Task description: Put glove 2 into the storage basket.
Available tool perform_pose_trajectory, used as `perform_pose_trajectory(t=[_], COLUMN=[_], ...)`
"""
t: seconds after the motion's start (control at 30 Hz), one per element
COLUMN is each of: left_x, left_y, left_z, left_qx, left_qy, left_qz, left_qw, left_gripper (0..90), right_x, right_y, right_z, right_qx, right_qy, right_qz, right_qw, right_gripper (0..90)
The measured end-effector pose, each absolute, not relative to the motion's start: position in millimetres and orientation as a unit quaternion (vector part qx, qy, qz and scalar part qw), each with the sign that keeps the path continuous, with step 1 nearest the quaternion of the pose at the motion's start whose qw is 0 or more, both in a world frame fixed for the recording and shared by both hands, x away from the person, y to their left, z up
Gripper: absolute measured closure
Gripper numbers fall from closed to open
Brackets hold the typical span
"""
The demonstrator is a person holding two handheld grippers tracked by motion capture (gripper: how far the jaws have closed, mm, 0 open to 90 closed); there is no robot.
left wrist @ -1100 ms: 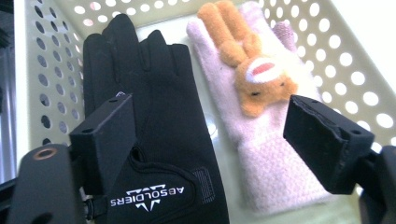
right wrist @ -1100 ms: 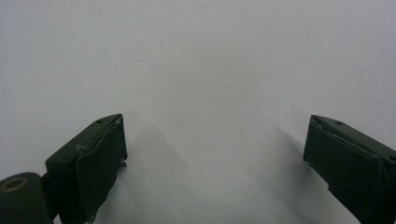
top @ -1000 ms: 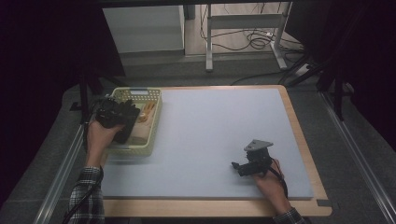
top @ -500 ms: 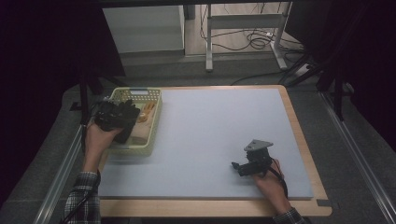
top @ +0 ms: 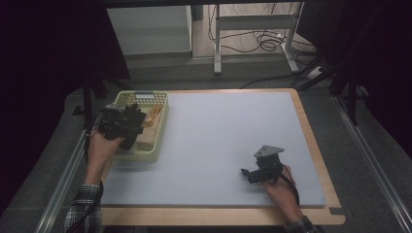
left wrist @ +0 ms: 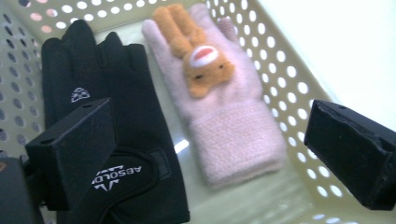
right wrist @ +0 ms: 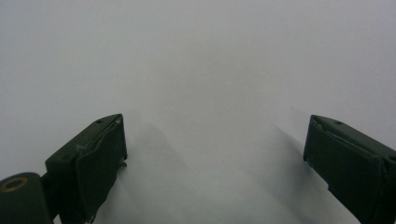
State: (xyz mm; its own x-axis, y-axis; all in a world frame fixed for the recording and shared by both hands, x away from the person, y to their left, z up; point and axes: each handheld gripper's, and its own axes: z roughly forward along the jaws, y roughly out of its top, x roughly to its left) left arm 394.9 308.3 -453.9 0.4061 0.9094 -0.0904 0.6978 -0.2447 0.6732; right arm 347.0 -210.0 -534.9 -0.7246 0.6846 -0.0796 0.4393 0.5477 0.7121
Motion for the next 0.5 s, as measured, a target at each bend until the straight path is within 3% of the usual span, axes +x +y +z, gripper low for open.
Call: perform_pose_trajectory(t=[0.5], left_x=[382], left_y=[296], left_z=[-449], left_qx=[0.779], left_qy=[0.498], left_qz=[0.163], left_qw=[0.345], left_gripper=[0.8], right_x=[347], right_y=[-210], right_z=[-535], right_qx=[0.326], right_qy=[0.862], right_qz=[0.346], right_qw=[0.178], right_gripper=[5.8])
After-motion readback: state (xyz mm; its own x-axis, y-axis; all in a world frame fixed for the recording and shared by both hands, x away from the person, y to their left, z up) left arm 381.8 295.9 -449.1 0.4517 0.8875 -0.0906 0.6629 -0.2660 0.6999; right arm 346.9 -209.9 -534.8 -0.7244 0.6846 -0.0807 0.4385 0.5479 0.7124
